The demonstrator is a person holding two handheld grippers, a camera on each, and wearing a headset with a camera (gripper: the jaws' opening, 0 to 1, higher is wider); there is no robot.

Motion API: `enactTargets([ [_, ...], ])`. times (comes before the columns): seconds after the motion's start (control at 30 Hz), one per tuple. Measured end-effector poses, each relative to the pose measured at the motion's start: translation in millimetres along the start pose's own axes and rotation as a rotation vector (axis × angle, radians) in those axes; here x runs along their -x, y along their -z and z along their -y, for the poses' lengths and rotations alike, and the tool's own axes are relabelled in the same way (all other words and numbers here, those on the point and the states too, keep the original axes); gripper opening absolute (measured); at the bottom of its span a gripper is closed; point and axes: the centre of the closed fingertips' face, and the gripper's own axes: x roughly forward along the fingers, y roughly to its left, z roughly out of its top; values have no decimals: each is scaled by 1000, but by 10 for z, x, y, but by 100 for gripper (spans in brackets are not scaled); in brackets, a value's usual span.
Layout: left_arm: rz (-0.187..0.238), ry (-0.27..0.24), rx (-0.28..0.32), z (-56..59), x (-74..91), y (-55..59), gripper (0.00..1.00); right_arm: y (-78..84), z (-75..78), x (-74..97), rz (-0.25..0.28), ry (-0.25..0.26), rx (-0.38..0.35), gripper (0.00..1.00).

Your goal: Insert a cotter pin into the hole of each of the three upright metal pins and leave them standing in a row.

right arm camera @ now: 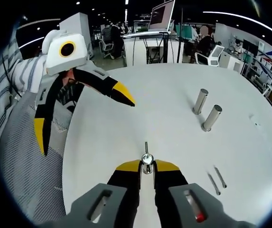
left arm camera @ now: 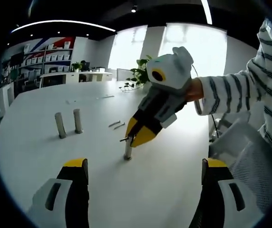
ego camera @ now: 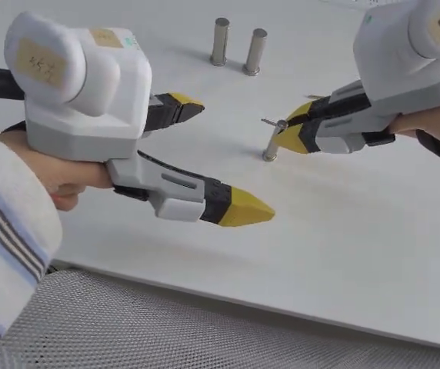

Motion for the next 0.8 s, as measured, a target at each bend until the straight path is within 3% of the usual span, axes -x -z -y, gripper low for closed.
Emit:
enactTargets([
  [0.33,-7,-31,9,-3,25,9,99,-17,14,-9,-17,-1,40,4],
  [0.6,1,-48,21,-50,82,4,99,-204,57,-74,-18,-39,94,4],
  [0.8,26,-84,48,-167,112,-35,99,-322,108,-171,-31,-65,132,4],
])
